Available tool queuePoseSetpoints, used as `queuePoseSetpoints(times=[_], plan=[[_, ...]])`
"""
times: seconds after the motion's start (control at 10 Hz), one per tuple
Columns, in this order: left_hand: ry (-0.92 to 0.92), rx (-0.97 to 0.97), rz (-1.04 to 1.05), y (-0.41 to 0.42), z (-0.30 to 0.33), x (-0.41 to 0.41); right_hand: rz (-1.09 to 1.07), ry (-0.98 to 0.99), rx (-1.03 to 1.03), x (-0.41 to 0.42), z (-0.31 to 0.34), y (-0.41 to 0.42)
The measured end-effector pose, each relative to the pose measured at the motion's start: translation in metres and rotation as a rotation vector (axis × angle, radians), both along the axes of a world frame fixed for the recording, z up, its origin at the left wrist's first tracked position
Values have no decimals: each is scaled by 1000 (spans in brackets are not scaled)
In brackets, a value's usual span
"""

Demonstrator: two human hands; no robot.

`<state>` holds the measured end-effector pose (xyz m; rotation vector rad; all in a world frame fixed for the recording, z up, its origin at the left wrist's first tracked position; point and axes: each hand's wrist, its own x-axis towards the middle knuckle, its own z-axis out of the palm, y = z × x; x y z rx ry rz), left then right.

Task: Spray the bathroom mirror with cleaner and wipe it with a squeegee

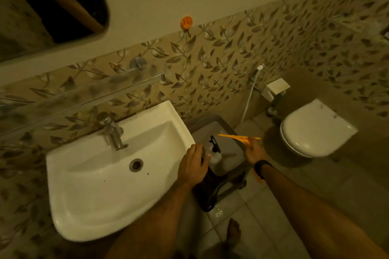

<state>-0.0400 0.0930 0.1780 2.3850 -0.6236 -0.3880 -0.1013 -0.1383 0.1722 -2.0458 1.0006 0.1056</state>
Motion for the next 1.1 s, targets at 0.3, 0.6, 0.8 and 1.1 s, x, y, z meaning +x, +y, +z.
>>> queuePoseSetpoints(times=[0.3, 0.6, 0.8, 1.1], plan=[[227, 161, 114, -73, -67, -5, 236, 108, 101, 37, -125, -96], [395, 165, 174, -94, -112, -12, 434, 242, 47, 86, -190, -113], [396, 146, 207, -100, -136, -4, 537, 262, -66, 111, -188, -101], [384, 94, 217, -107, -136, -10, 631, 427, 27, 120, -203, -101]])
